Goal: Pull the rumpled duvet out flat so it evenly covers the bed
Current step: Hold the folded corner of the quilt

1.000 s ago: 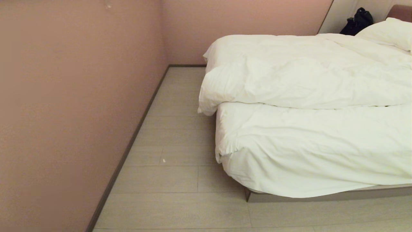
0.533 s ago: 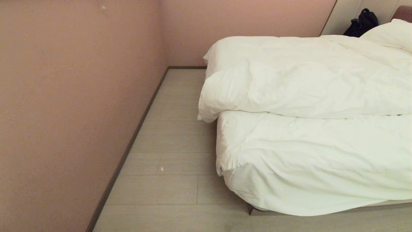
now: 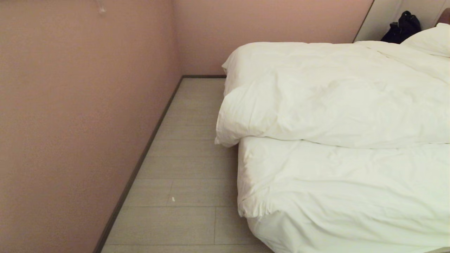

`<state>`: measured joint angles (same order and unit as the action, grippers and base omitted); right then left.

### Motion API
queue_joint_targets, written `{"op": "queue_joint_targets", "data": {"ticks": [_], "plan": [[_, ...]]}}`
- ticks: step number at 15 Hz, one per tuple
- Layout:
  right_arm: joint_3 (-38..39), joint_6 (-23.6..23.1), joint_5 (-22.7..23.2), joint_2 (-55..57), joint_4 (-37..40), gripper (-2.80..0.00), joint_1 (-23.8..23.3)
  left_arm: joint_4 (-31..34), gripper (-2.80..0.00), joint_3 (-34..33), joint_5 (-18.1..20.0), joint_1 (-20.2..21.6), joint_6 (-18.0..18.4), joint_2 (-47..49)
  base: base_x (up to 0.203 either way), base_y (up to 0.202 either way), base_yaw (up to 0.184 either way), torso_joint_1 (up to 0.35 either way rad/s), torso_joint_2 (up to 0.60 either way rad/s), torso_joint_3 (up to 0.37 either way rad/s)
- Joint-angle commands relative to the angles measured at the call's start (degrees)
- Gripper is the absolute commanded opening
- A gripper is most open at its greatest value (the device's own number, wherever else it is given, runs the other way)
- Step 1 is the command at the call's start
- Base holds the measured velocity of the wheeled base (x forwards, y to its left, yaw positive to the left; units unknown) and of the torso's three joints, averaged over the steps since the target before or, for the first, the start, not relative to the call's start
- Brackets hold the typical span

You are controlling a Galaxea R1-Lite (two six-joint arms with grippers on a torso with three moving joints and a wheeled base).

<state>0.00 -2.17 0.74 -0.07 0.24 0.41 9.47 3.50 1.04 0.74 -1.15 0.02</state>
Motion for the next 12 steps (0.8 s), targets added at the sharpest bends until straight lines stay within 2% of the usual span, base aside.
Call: {"op": "queue_joint_targets", "data": {"ticks": [1,2,12], "plan": [[0.0,0.0,0.0,0.1,0.0,-2.80,0.0,0.0,-2.80,0.0,0.0,0.0,0.0,0.0,0.179,0.000,0.000,0.004,0.00,0.002],[0.0,0.0,0.0,0.1,0.0,-2.80,0.0,0.1,-2.80,-0.1,0.0,0.0,0.1,0.0,0.121,0.000,-0.002,0.007,0.01,-0.002],[0.0,0.0,0.0,0.1,0.0,-2.80,0.0,0.1,-2.80,0.0,0.0,0.0,0.1,0.0,0.000,0.000,0.000,0.000,0.00,0.000]]}}
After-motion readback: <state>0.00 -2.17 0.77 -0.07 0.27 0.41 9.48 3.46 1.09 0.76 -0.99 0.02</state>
